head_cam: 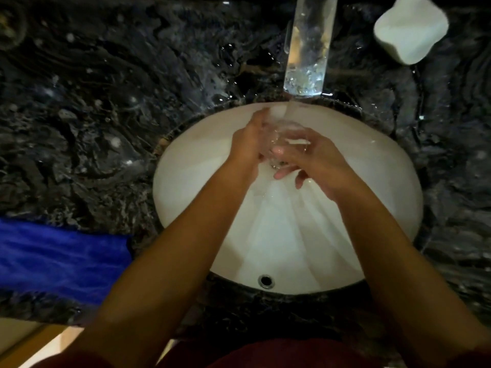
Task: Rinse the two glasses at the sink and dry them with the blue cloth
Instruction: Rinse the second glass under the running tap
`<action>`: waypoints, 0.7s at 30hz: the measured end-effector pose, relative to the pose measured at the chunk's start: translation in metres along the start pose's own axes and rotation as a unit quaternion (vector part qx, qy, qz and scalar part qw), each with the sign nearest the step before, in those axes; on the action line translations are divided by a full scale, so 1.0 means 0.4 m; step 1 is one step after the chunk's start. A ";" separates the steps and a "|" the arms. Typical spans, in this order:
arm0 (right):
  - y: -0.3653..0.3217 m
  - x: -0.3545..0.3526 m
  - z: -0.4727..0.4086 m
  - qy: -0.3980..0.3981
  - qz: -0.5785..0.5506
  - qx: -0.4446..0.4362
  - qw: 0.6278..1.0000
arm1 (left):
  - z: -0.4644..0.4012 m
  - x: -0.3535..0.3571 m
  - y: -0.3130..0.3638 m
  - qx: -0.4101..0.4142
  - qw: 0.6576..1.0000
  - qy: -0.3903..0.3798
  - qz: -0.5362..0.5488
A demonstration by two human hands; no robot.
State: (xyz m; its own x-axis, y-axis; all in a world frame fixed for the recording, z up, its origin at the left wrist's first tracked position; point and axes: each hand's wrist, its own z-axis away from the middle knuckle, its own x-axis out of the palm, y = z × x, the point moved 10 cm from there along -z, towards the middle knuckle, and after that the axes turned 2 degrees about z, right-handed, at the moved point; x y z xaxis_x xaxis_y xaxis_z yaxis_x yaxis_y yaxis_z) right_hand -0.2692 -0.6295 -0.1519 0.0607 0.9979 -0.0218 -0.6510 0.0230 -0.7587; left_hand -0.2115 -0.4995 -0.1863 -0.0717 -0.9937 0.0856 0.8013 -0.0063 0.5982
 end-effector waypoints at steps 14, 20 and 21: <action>-0.028 -0.037 -0.146 0.032 0.339 0.122 0.932 | 0.022 0.039 -0.115 -0.127 0.979 -0.137 0.084; 0.059 -0.032 -0.148 0.058 0.226 0.187 0.954 | 0.005 0.018 -0.063 -0.058 0.988 -0.050 0.132; 0.065 -0.041 -0.149 0.067 0.250 0.179 0.949 | 0.004 0.014 -0.056 -0.041 0.994 -0.033 0.093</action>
State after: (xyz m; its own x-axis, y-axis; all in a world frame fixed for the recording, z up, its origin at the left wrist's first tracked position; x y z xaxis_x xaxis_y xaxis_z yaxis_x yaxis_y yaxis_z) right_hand -0.2422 -0.6488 -0.2101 -0.2434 0.8733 -0.4220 -0.8382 -0.4083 -0.3615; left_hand -0.2309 -0.5050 -0.1981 0.0453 -0.9693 0.2418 0.8494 0.1647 0.5013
